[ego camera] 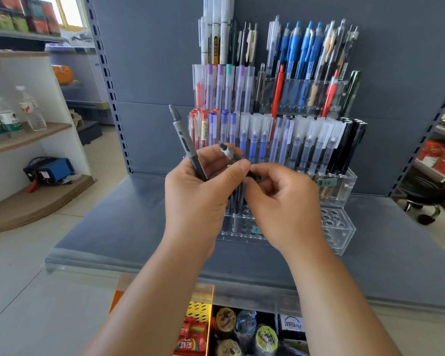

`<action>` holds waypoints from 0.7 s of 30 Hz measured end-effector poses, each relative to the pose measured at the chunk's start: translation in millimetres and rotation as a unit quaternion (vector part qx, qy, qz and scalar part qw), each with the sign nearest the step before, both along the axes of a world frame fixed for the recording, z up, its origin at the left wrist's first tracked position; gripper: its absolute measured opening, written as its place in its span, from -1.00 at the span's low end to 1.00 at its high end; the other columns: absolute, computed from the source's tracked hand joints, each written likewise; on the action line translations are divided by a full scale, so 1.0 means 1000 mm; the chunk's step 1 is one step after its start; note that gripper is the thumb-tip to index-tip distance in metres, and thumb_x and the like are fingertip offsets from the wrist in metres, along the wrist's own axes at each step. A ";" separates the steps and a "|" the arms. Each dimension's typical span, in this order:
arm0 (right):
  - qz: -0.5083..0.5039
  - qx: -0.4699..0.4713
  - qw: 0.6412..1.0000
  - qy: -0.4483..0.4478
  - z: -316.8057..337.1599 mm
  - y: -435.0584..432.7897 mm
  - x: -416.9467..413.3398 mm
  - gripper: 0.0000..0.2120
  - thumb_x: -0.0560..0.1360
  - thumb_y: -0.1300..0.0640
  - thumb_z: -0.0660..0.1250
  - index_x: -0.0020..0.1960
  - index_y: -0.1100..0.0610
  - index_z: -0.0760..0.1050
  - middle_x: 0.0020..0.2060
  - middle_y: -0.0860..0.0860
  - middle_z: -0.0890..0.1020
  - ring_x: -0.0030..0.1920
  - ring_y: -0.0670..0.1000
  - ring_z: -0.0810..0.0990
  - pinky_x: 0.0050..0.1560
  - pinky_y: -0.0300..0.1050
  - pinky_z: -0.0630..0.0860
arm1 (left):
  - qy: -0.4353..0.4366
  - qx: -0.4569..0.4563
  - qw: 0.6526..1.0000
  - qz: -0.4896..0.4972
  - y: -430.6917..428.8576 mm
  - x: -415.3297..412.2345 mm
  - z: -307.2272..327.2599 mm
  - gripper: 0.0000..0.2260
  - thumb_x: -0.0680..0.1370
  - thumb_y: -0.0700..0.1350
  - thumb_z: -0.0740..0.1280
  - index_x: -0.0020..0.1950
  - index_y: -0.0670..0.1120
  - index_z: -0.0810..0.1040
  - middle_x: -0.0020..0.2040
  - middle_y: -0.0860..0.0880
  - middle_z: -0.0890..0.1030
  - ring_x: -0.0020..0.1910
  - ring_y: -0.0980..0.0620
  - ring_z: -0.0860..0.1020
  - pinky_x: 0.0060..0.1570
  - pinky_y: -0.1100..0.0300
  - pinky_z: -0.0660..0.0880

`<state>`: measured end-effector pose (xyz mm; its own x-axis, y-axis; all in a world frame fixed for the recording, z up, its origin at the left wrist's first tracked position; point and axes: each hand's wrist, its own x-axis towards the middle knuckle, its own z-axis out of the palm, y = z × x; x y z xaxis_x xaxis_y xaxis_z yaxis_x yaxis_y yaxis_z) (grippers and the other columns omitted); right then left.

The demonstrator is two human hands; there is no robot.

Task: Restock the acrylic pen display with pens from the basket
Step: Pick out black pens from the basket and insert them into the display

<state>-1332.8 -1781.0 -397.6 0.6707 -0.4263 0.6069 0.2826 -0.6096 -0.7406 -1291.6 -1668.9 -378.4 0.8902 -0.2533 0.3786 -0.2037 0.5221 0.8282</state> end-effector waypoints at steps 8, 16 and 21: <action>0.011 -0.027 0.999 -0.040 -0.007 0.004 0.005 -0.91 0.52 0.06 0.42 -0.17 -0.07 0.62 -0.37 -0.10 0.53 -0.36 -0.06 0.50 -0.37 -0.15 0.43 | 0.001 0.075 0.997 0.025 0.004 0.009 0.000 -0.78 0.41 -0.27 0.52 0.03 -0.17 0.65 -0.23 -0.05 0.66 -0.31 0.10 0.62 -0.36 0.33 0.50; -0.054 0.019 0.998 -0.033 -0.014 -0.008 0.013 -0.91 0.55 0.09 0.41 -0.08 0.09 0.65 -0.43 -0.14 0.51 -0.42 -0.12 0.45 -0.38 -0.26 0.37 | -0.014 0.155 0.988 -0.007 0.013 0.019 -0.005 -0.83 0.52 -0.30 0.41 -0.19 -0.08 0.53 -0.39 0.05 0.45 -0.44 0.05 0.32 -0.48 0.27 0.30; -0.089 0.015 0.995 -0.035 -0.014 -0.015 0.013 -0.90 0.54 0.07 0.41 -0.02 0.09 0.65 -0.38 -0.17 0.55 -0.37 -0.15 0.49 -0.32 -0.21 0.43 | 0.030 0.098 0.993 -0.058 0.014 0.021 -0.003 -0.88 0.52 -0.19 0.35 -0.21 -0.03 0.55 -0.35 0.01 0.43 -0.35 0.04 0.33 -0.41 0.19 0.19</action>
<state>-1320.0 -1795.6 -411.6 0.5392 -0.5532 0.6351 0.2230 -0.6333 -0.7410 -1270.9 -1654.5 -381.4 0.8702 -0.4186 0.2598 -0.0997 0.3668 0.9250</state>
